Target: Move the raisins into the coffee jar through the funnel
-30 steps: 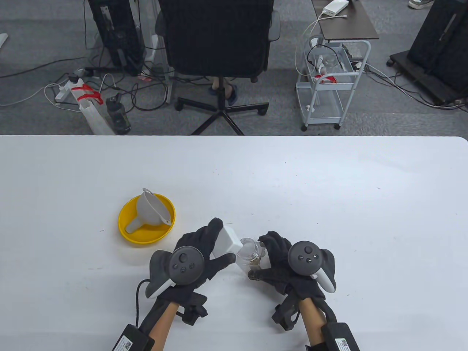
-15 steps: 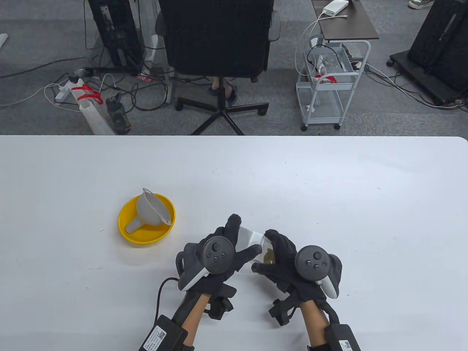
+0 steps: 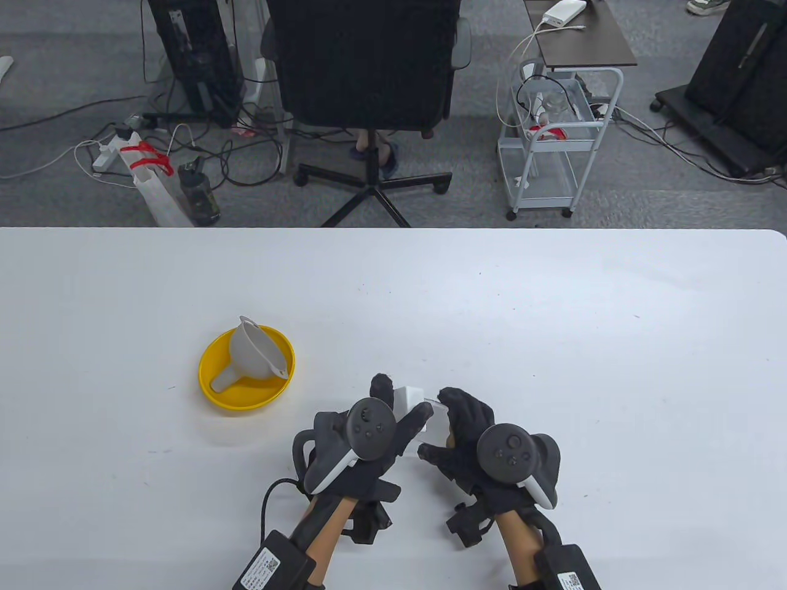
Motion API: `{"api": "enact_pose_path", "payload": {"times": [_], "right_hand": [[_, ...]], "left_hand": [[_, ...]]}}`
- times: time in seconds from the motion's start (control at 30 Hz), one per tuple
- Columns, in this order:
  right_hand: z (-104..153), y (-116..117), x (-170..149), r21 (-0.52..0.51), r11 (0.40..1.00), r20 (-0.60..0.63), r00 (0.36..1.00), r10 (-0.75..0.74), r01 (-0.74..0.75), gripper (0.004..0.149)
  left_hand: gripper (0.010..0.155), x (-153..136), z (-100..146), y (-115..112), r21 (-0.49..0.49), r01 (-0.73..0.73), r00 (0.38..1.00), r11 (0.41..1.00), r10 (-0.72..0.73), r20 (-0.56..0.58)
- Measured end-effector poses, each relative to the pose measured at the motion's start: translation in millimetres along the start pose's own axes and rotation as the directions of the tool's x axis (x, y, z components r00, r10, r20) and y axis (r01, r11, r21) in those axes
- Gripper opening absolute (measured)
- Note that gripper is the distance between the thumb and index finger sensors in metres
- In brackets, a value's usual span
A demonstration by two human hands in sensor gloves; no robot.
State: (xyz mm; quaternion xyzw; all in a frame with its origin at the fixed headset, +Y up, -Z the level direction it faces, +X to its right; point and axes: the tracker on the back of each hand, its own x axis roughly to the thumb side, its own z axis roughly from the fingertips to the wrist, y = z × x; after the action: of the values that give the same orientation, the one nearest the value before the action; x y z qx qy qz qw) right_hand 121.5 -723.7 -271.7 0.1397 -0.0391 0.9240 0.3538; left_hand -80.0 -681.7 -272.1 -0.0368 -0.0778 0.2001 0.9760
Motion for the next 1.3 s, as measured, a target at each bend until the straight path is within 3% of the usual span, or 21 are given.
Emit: {"api": "enact_pose_path", "payload": {"times": [0.23, 0.33, 0.5, 0.7, 0.8, 0.9, 1.03, 1.13, 1.23, 1.3], "right_hand": [[-3, -4, -15, 0.080, 0.988, -0.063, 0.990, -0.126, 0.131, 0.087], [-5, -5, -20, 0.111, 0.966, -0.090, 0.971, -0.223, 0.232, 0.087], [-6, -7, -21, 0.159, 0.956, -0.066, 0.969, -0.239, 0.247, 0.087], [-5, -7, -21, 0.184, 0.958, -0.033, 0.975, -0.219, 0.221, 0.087], [-4, -8, -18, 0.161, 0.956, -0.012, 0.969, -0.245, 0.244, 0.087], [-4, -8, -13, 0.124, 0.964, 0.004, 0.971, -0.238, 0.236, 0.087], [-3, -10, -11, 0.131, 0.966, -0.007, 0.974, -0.225, 0.224, 0.088], [-3, -11, -16, 0.140, 0.967, -0.038, 0.977, -0.209, 0.212, 0.088], [-3, -11, -18, 0.163, 0.962, -0.048, 0.975, -0.216, 0.221, 0.088], [-4, -11, -17, 0.171, 0.957, -0.050, 0.972, -0.230, 0.235, 0.088]], "left_hand": [[0.086, -11, -3, -6, -0.095, -0.103, 0.980, 0.990, 0.117, 0.160], [0.082, -11, 1, -6, -0.069, -0.096, 0.963, 0.993, 0.110, 0.244], [0.083, -9, 7, -6, -0.058, -0.065, 0.944, 0.996, 0.080, 0.321], [0.084, -14, 8, -9, -0.050, -0.013, 0.960, 0.999, 0.026, 0.280], [0.086, -15, 8, -8, -0.029, -0.128, 0.969, 0.991, 0.131, 0.208], [0.090, -10, 14, -6, 0.052, -0.212, 0.974, 0.976, 0.206, 0.096], [0.087, -4, 15, -6, 0.066, -0.105, 0.988, 0.992, 0.097, 0.120], [0.082, -6, 12, -10, -0.003, -0.126, 0.975, 0.992, 0.125, 0.185], [0.080, -12, 8, -12, -0.112, -0.267, 0.934, 0.957, 0.286, 0.215], [0.079, -15, 7, -11, -0.116, -0.290, 0.921, 0.950, 0.310, 0.236]]}}
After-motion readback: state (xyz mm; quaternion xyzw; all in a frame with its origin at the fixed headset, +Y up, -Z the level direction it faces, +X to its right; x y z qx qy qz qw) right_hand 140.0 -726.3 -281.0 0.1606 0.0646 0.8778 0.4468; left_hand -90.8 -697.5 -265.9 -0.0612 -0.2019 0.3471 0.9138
